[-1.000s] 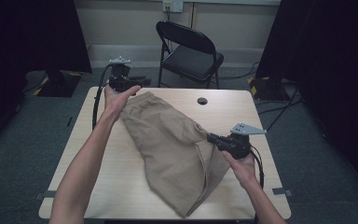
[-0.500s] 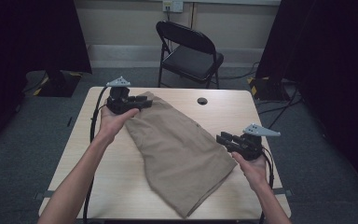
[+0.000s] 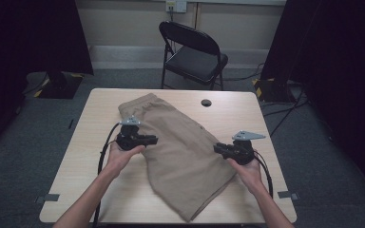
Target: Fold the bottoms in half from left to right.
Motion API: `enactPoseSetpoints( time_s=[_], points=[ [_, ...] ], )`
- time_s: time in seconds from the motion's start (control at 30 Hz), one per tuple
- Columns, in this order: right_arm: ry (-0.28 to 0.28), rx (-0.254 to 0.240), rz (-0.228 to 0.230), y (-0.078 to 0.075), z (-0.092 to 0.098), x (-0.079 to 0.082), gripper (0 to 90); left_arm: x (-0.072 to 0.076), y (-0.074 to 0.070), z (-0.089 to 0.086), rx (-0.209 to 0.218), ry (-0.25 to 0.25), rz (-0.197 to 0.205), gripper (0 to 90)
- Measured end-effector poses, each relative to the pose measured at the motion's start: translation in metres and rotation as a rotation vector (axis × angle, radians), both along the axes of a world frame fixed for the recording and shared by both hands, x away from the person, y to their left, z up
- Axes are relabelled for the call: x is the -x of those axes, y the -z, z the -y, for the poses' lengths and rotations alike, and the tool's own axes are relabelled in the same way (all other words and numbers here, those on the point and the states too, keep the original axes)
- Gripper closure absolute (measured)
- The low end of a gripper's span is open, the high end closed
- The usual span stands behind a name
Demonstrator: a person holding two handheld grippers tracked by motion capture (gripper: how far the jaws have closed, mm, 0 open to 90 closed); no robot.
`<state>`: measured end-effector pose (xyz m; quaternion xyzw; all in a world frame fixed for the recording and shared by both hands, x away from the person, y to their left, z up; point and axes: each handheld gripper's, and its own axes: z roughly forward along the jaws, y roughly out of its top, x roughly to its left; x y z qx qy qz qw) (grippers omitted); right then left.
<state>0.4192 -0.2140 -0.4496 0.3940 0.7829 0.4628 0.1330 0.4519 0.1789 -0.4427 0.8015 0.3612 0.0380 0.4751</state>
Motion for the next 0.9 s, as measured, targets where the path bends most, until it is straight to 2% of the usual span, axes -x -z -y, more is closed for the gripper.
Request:
enactPoseSetpoints(
  time_s=[0.03, 0.1, 0.17, 0.27, 0.4, 0.43, 0.47, 0.5, 0.57, 0.67, 0.8, 0.9],
  points=[
    [-0.005, 0.017, -0.003, 0.004, -0.004, -0.003, 76.9, 0.001, 0.012, 0.005, -0.037, 0.017, -0.024, 78.1],
    [-0.014, 0.053, -0.021, 0.012, -0.010, -0.007, 76.7, 0.001, 0.020, 0.005, -0.032, 0.013, -0.056, 77.9],
    [-0.017, 0.057, -0.040, 0.019, -0.013, -0.009, 76.4, 0.001, 0.024, 0.003, -0.037, 0.016, -0.063, 75.8],
    [-0.009, 0.072, -0.044, 0.024, -0.014, -0.011, 76.1, 0.003, 0.028, 0.001, -0.029, 0.008, -0.072, 74.1],
    [0.014, 0.099, -0.056, 0.034, -0.013, -0.015, 75.2, 0.007, 0.037, 0.001, -0.040, 0.011, -0.089, 72.9],
    [0.021, 0.125, -0.069, 0.039, -0.013, -0.016, 74.8, 0.007, 0.041, 0.004, -0.064, 0.008, -0.083, 72.5],
    [0.021, 0.125, -0.069, 0.039, -0.013, -0.016, 74.8, 0.007, 0.041, 0.004, -0.064, 0.008, -0.083, 72.0],
    [0.019, 0.153, -0.074, 0.045, -0.013, -0.017, 73.9, 0.007, 0.045, 0.009, -0.071, 0.001, -0.088, 71.4],
    [0.017, 0.146, -0.064, 0.046, -0.013, -0.016, 73.1, 0.007, 0.045, 0.011, -0.087, 0.005, -0.083, 69.3],
    [-0.006, 0.112, -0.094, 0.046, -0.011, -0.013, 69.7, 0.008, 0.047, 0.016, -0.105, 0.009, -0.081, 67.3],
    [-0.013, 0.126, -0.093, 0.045, -0.012, -0.009, 69.9, 0.008, 0.048, 0.016, -0.123, 0.016, -0.077, 65.7],
    [-0.032, 0.136, -0.089, 0.045, -0.018, -0.001, 69.9, 0.006, 0.049, 0.010, -0.130, 0.000, -0.081, 65.3]
  ],
)
